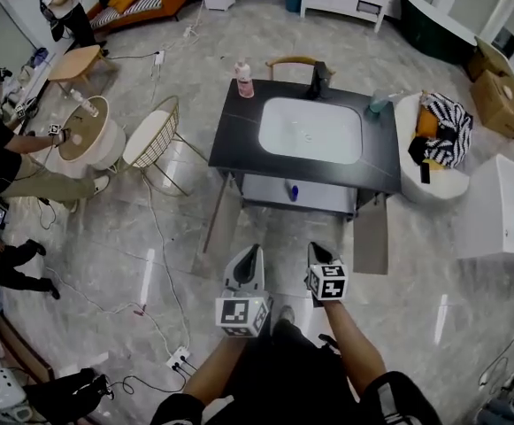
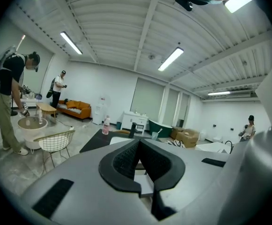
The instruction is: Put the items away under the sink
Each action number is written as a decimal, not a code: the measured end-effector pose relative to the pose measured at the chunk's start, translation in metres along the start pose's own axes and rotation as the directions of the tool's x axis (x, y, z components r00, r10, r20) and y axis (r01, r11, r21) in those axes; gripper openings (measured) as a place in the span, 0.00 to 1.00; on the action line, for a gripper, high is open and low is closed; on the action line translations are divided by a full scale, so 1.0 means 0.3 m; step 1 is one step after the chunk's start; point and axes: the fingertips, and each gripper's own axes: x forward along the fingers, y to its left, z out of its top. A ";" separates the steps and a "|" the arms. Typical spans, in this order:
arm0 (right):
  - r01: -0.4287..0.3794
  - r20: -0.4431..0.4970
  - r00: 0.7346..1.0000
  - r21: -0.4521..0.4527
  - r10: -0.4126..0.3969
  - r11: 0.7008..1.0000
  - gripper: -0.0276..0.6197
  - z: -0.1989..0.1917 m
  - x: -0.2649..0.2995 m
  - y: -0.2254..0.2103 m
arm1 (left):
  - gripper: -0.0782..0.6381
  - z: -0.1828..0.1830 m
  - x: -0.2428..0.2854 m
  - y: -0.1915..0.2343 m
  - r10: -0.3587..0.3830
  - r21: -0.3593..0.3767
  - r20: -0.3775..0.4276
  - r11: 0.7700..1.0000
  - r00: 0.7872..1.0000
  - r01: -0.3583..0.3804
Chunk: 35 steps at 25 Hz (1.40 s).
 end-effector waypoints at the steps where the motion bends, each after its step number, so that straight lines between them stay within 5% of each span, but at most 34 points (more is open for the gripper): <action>1: -0.003 0.028 1.000 -0.012 0.003 1.000 0.06 0.035 -0.056 0.008 | 0.13 0.031 -0.029 -0.029 0.002 0.002 0.012 1.000 1.000 -0.002; 8: -0.033 0.248 0.968 -0.039 0.042 0.999 0.06 0.298 -0.443 0.128 | 0.13 0.209 -0.196 -0.168 -0.017 0.032 0.084 0.999 0.996 0.015; 17: 0.005 0.484 0.873 -0.121 0.054 0.993 0.06 0.417 -0.820 0.313 | 0.13 0.244 -0.337 -0.169 -0.032 0.056 0.120 0.998 0.992 0.026; 35: 0.022 0.485 0.873 -0.152 0.055 0.988 0.06 0.362 -0.845 0.448 | 0.13 0.196 -0.403 -0.123 -0.064 0.057 0.113 0.997 0.992 0.057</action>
